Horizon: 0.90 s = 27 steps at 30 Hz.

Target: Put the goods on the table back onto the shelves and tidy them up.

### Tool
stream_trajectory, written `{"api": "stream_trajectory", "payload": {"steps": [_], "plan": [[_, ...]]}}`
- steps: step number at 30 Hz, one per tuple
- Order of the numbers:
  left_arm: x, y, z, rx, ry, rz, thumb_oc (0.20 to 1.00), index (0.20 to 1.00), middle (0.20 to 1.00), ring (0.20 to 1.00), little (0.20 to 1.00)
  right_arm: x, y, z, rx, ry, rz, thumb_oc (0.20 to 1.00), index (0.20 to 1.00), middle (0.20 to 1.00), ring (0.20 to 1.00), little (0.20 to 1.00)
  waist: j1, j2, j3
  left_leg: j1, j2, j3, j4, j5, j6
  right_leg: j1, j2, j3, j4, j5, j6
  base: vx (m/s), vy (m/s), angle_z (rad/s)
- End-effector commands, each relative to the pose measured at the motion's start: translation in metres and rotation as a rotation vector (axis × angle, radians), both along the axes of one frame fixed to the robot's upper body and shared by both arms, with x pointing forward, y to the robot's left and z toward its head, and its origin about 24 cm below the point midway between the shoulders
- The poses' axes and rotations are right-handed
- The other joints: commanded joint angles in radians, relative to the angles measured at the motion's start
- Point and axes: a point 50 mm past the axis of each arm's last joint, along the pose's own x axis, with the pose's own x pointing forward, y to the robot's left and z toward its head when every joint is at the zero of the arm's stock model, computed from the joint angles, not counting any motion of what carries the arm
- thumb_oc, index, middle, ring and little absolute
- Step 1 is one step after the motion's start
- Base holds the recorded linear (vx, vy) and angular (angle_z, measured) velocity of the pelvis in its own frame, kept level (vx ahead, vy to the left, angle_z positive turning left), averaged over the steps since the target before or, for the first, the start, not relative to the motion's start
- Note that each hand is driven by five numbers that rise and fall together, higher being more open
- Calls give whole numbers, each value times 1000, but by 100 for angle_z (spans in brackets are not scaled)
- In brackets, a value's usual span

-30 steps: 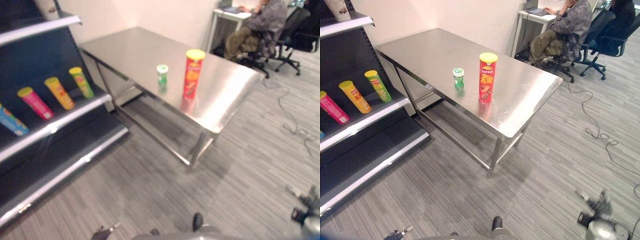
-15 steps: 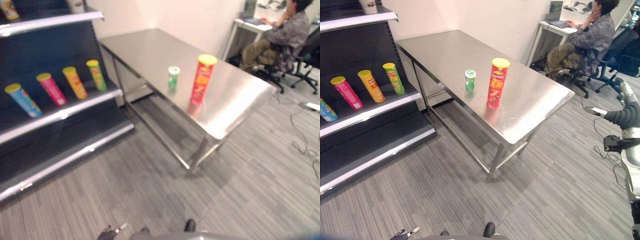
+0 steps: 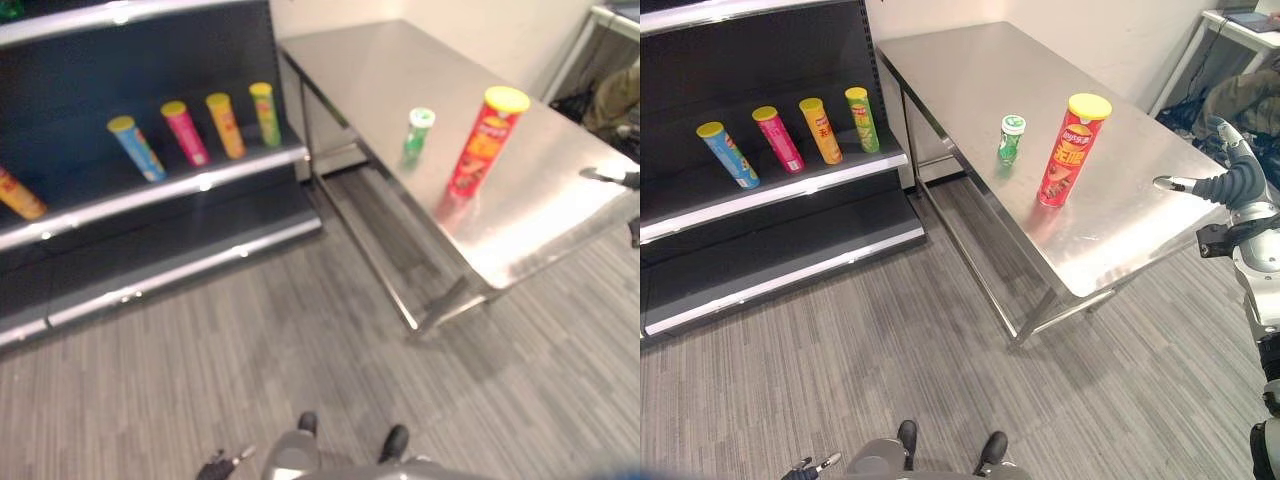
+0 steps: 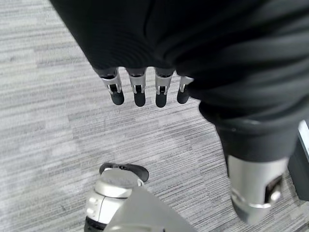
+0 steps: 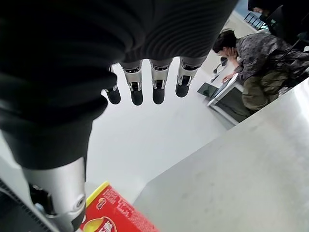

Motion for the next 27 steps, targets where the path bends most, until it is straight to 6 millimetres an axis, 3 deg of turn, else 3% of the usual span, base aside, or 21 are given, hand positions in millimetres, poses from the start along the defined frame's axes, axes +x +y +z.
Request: {"api": "stream_trajectory", "payload": {"steps": [1,3,5,7,8,9,11,16,21,27], "plan": [[13,11,7,46,-30,-70,1000,1000,1000,1000,1000,-2,4,26,-42,-110,1,1000,1000,1000,1000,1000,15,-10,-61,-17,-12,49,-92,65,-10,66,-30,0,197,-157,74,116,165,-10],[20,19,11,74,-50,-78,1000,1000,1000,1000,1000,0,10,24,-33,-104,26,1000,1000,1000,1000,1000,-11,0,-38,41,-22,40,-116,53,15,-24,-84,57,411,-112,107,116,182,4],[20,19,11,74,-50,-77,1000,1000,1000,1000,1000,0,10,24,-32,-104,26,1000,1000,1000,1000,1000,-10,-2,-38,40,-23,42,-116,53,15,-27,-86,59,414,-114,107,74,54,9],[27,23,16,87,-90,-67,1000,1000,1000,1000,1000,-2,14,24,-28,-110,54,1000,1000,1000,1000,1000,-21,8,-39,64,-22,9,-135,34,10,-68,-115,96,346,-95,101,179,-53,-2],[31,24,17,90,-95,-85,1000,1000,1000,1000,1000,-5,13,28,-29,-121,56,1000,1000,1000,1000,1000,-38,11,-37,72,-22,-16,-135,23,1,-80,-128,155,234,-55,115,126,-97,2],[31,24,17,90,-95,-86,1000,1000,1000,1000,1000,-5,13,28,-28,-121,56,1000,1000,1000,1000,1000,-38,11,-38,69,-22,-16,-135,25,1,-80,-127,155,229,-51,114,134,-112,12],[32,27,17,108,-82,-112,1000,1000,1000,1000,1000,-12,11,29,-39,-135,50,1000,1000,1000,1000,1000,-64,-1,-38,91,-19,-51,-135,8,-10,-104,-145,260,128,13,142,148,-108,23],[29,21,15,90,-72,-133,1000,1000,1000,1000,1000,-17,14,30,0,-152,99,1000,1000,1000,1000,1000,-63,-40,-66,101,-19,-69,-134,-10,-26,-53,-138,232,53,39,156,165,-125,56],[25,13,11,64,-55,-154,1000,1000,1000,1000,1000,-21,13,32,-3,-143,117,1000,1000,1000,1000,1000,-61,-37,-83,90,21,-82,-134,-2,-55,-16,-109,173,10,11,145,81,-114,17],[19,10,9,50,-44,-140,1000,1000,1000,1000,1000,-15,21,30,7,-112,168,1000,1000,1000,1000,1000,-55,-29,-91,88,39,-84,-135,4,-68,0,-91,153,1,-10,132,36,-46,6]]}}
